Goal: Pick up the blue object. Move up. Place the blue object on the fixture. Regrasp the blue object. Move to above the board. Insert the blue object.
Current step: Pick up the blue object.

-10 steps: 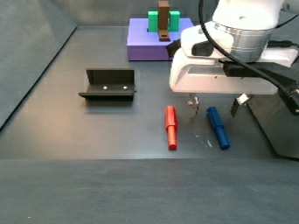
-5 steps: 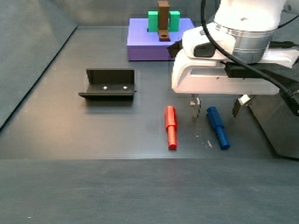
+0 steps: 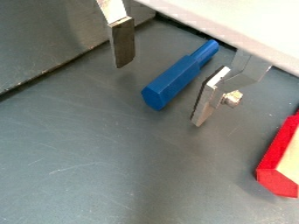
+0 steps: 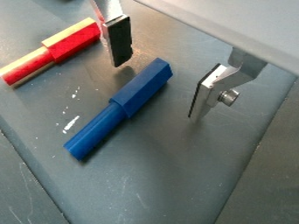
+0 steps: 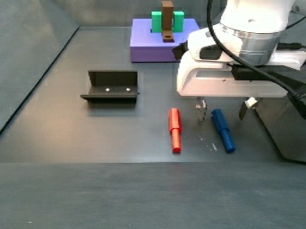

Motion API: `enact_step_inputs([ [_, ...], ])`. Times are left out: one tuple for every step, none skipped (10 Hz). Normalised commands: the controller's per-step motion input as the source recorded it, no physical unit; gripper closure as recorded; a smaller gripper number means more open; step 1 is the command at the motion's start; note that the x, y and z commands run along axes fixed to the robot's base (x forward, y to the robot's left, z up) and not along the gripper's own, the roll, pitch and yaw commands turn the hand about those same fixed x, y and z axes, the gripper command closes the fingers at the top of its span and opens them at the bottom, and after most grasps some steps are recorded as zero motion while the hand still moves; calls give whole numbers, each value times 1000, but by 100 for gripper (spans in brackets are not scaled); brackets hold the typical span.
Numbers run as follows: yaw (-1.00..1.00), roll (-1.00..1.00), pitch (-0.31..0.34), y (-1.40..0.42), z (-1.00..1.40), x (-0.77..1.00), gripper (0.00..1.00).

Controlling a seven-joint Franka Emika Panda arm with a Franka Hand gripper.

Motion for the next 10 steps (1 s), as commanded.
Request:
enact_step_inputs([
  [0, -73, -204, 0, -646, 0, 0],
  [0, -44, -206, 0, -711, 0, 0],
  [0, -29, -201, 0, -706, 0, 0],
  [0, -17, -157, 0, -460, 0, 0],
  [0, -50, -59, 0, -71, -69, 0],
  [0, 0, 0, 0, 0, 0, 0],
  [0, 0, 0, 0, 0, 0, 100],
  [0, 0, 0, 0, 0, 0, 100],
  [0, 0, 0, 0, 0, 0, 100],
  [0, 0, 0, 0, 0, 0, 100],
])
